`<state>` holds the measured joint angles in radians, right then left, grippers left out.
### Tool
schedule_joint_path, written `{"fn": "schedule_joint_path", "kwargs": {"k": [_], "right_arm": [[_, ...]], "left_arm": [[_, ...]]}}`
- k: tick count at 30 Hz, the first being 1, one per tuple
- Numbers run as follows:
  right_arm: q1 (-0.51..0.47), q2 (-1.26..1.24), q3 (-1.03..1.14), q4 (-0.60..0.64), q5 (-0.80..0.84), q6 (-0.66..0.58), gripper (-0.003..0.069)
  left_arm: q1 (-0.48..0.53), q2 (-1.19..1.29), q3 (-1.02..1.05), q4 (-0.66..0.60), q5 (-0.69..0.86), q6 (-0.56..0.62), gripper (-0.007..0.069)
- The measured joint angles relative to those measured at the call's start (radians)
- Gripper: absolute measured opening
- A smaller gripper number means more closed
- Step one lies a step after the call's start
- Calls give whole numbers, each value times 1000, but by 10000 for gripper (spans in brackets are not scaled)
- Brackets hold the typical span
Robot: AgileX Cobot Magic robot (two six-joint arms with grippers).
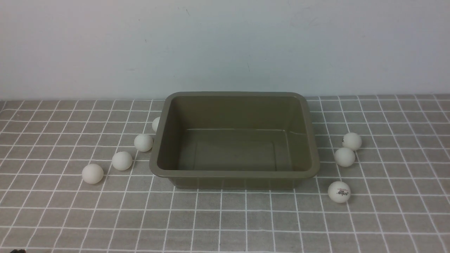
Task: Put the table tennis balls into the box on the grey coffee tablecloth.
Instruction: 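Reach for and grasp a ping pong ball on the table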
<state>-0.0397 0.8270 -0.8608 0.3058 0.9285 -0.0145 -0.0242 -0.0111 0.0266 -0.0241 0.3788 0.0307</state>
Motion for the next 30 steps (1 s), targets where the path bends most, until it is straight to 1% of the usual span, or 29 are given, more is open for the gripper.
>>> {"fn": "schedule_joint_path", "kwargs": {"k": [3,6,9,12,13,14,16,17,18,19,20,21,23,25,26,29,30], "right_arm": [[0,217,-128,3,155,-59,-14],[2,359,-201,-1,198,-76,-12],[45,503,-259,-46,212,-73,-9],[107,627,-301,-92,211,-44,4],[115,650,-307,-99,211,-41,8],[147,707,-326,-128,202,-32,36],[177,760,-344,-146,186,-27,78],[185,775,-348,-151,175,-25,95],[199,798,-354,-153,159,-23,136],[211,818,-356,-154,139,-23,183],[216,826,-358,-154,129,-23,209],[224,845,-360,-154,107,-18,261],[233,871,-360,-154,78,-9,331],[242,917,-360,-152,41,14,421],[245,921,-360,-152,36,14,428],[252,983,-360,-150,15,27,496],[253,1008,-360,-150,9,33,511]], "left_arm": [[0,0,0,4,-3,0,-5],[0,0,1,-3,-40,-17,-5],[0,0,1,-90,-136,-76,-5],[0,0,1,-175,-246,-118,-5],[0,0,1,-191,-262,-122,-5],[0,0,1,-223,-325,-129,-5],[0,0,1,-279,-427,-137,-5],[0,0,-7,-294,-453,-139,-5],[-1,2,-38,-322,-450,-144,-5],[-2,16,-94,-332,-413,-143,-5],[-2,31,-130,-333,-372,-138,-5],[-2,83,-214,-333,-305,-126,-5],[-2,203,-354,-333,-150,-107,-5],[-2,401,-527,-328,83,-83,-5],[-2,439,-557,-328,129,-81,-5],[-2,727,-752,-302,433,-31,-5],[-2,834,-812,-286,524,7,-5]]}}
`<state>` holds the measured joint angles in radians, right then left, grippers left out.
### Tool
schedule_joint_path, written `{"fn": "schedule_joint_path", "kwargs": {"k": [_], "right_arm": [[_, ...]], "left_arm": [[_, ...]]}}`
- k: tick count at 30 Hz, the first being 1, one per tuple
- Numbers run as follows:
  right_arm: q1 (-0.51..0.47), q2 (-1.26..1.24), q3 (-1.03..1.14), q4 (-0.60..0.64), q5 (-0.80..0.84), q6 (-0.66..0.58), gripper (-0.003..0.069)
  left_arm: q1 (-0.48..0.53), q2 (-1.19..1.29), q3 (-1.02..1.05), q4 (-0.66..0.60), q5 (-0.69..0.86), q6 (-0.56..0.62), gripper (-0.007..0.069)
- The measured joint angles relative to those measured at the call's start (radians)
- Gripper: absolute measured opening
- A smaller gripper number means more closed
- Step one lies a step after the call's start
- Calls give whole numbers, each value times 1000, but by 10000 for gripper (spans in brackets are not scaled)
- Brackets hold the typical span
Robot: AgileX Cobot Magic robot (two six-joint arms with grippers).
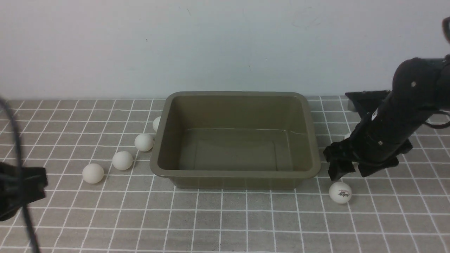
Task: Put the table tennis balls into the box on the grey coffee tablecloth.
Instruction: 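Reach for and grasp a ping pong ball on the table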
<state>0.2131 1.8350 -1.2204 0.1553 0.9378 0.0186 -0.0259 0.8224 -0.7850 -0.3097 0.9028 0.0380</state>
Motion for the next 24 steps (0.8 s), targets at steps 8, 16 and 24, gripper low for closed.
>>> {"fn": "schedule_joint_path", "kwargs": {"k": [8,16,24], "right_arm": [[0,72,-2,-15,-22,62,521],[3,114,-7,2,0,23,350],[3,-90,-7,11,40,51,353]], "left_arm": [[0,370,-133,34,89,77,-5],[0,456,-136,58,-37,81,-5],[0,463,-136,84,-51,81,-5]]}}
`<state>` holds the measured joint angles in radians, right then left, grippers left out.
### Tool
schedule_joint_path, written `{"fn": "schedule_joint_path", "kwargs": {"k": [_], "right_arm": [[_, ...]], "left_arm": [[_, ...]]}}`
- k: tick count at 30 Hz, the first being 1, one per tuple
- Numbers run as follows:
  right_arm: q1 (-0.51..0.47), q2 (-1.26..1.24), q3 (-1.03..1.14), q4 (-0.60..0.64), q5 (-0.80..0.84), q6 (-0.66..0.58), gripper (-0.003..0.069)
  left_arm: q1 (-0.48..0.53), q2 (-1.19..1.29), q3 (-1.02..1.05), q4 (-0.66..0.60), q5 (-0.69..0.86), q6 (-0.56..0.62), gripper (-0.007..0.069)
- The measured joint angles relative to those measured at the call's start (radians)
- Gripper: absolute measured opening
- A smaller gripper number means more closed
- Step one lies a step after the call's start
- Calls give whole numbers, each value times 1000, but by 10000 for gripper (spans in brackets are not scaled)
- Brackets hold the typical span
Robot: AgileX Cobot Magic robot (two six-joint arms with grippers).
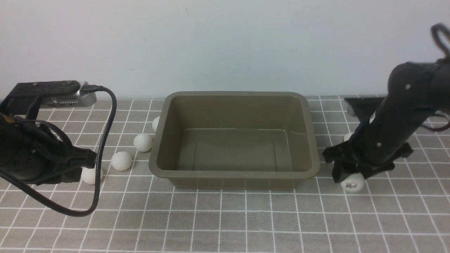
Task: Put the table tennis balls into the box on the grey coffee tablecloth.
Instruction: 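Reach for and grasp a ping pong ball on the table, then release the ping pong ball into the bin and lift the gripper away, then reach for and grasp a ping pong ball on the table beside the basket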
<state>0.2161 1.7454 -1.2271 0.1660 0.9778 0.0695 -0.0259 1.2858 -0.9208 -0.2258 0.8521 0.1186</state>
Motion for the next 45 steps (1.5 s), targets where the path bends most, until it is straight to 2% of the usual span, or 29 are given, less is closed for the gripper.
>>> {"fn": "schedule_joint_path", "kwargs": {"k": [6,8,12,14,15,18,21,24,27,37,41,44,45], "right_arm": [[17,-117,-75,77,-53,-36,353],[61,-80,-153,115,-60,-86,353],[125,26,-289,127,-36,-106,353],[146,109,-383,128,23,-105,374],[147,115,-391,128,30,-104,379],[150,186,-493,117,155,-82,526],[150,186,-540,106,211,-97,613],[150,160,-573,106,243,-112,645],[150,103,-577,106,261,-119,638],[150,-141,-582,38,279,-134,545],[150,-219,-582,-7,286,-132,539],[150,-259,-582,-54,292,-106,538],[150,-268,-582,-73,293,-98,538]], "left_arm": [[-1,52,0,4,-35,0,-3],[-1,93,0,21,-58,0,10],[-1,149,-7,45,-91,0,70],[-1,187,-30,51,-119,0,160],[-1,190,-32,53,-121,0,176],[-1,243,-65,82,-167,0,341],[-1,292,-81,129,-202,0,461],[-1,372,-101,174,-240,-13,554],[-1,458,-139,210,-266,-47,598],[-1,616,-218,286,-288,-100,586],[-1,642,-219,307,-295,-107,502],[-1,647,-219,313,-294,-109,336],[-1,646,-219,317,-292,-109,344]]}}
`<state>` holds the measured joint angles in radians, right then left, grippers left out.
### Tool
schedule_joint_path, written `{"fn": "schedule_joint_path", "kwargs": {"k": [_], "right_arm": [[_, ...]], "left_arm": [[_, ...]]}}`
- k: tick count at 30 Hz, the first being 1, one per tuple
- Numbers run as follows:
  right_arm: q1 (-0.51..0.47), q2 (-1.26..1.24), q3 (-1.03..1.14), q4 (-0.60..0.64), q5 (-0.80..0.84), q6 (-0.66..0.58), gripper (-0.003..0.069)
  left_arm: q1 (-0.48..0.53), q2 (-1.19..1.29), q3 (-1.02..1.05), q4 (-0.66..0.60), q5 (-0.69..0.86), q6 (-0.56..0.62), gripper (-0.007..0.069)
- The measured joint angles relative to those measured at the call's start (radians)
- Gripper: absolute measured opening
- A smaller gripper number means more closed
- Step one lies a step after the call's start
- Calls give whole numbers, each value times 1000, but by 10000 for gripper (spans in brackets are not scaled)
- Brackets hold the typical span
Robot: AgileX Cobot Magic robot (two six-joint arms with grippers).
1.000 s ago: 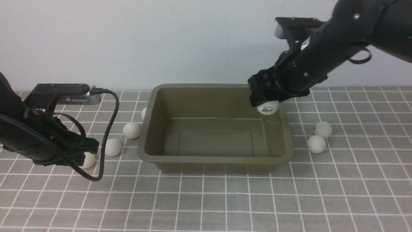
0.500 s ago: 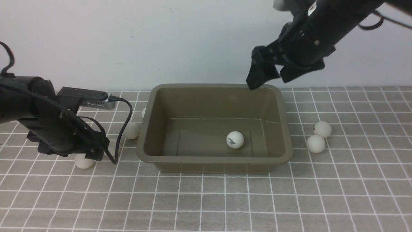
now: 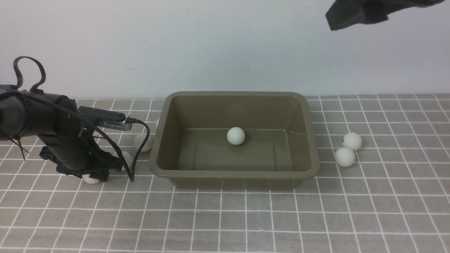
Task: Put the table tennis balls into the box on the grey coffee tablecloth.
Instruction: 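Reach for and grasp a ping pong ball on the table beside the basket, then drop the ball into the bin, then reach for and grasp a ping pong ball on the table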
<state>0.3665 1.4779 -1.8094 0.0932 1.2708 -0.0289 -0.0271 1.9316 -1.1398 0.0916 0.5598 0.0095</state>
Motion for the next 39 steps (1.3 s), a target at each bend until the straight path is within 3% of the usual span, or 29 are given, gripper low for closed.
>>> {"fn": "schedule_joint_path", "kwargs": {"k": [8,14,20,24,28,32,35,36,37,38,39], "right_arm": [[0,-36,19,-138,1,65,538],[-72,-34,208,-279,-10,156,521],[-249,19,412,-190,-153,225,475],[-282,113,421,-120,-238,212,473],[-287,308,390,-33,-314,177,487],[-287,457,316,-16,-325,176,510],[-287,556,242,-12,-328,176,517],[-287,585,218,-12,-328,176,518],[-288,625,182,-12,-327,176,517],[-288,629,178,-12,-326,176,517],[-289,650,158,-12,-319,176,517]], "left_arm": [[-17,-171,-60,-27,231,-10,353],[-186,-333,-173,-265,223,106,353],[-341,-249,-238,-317,190,125,353],[-382,-161,-262,-308,190,125,366],[-393,-89,-286,-290,212,119,596],[-380,-98,-318,-252,273,67,672],[-354,-136,-337,-164,318,13,610],[-339,-158,-340,-128,339,-10,531],[-310,-197,-340,-66,372,-37,375],[-306,-207,-340,-59,377,-40,353],[-284,-226,-340,-31,399,-47,260]]}}
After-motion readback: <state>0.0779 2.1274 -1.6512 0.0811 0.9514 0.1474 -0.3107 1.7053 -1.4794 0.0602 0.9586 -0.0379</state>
